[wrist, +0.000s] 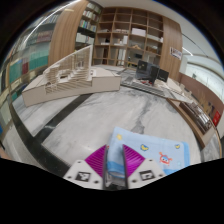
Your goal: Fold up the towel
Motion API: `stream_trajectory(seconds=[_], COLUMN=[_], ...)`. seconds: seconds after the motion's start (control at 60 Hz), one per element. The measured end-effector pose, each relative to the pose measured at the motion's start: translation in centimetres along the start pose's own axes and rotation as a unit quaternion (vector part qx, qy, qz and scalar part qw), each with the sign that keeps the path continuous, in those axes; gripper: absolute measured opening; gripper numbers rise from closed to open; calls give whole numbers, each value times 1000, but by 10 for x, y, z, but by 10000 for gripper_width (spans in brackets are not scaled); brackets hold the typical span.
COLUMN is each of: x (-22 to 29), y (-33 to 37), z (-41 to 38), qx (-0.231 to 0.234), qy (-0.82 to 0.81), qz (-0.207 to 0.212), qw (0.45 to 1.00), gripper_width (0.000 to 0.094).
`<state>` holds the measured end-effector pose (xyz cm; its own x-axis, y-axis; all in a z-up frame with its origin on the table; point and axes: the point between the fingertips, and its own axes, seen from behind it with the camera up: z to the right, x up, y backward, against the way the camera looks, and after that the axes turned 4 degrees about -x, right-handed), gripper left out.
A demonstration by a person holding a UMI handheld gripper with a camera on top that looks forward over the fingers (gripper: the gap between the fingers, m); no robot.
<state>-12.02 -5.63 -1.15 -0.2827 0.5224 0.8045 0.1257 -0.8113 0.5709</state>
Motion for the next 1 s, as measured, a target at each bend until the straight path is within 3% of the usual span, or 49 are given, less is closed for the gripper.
stream_trajectory(seconds=[0.033,0.067,0.183,0.383,0.517,0.6,0.7,0.833,0.917,0.967,1.0], x=[-2,-1,-2,27,55,49,12,-22,-20,-14,-12], y=[-1,-1,-1,17,45,48,40,24,25,29,33], z=[7,18,18,34,91,139,186,207,212,212,212], qx=[-18,-45,-63,-48,-58,-84,-121,-128,-120,-115,-112], qy=[19,35,68,-21,-104,-138,-143,-174,-183,-184,-183], qz=[-1,4,21,38,62,55,15,-14,-3,5,4], qw=[1000,998,995,998,991,985,982,976,976,976,977], gripper_width=[30,36,12,9,9,9,11,31,38,139,320])
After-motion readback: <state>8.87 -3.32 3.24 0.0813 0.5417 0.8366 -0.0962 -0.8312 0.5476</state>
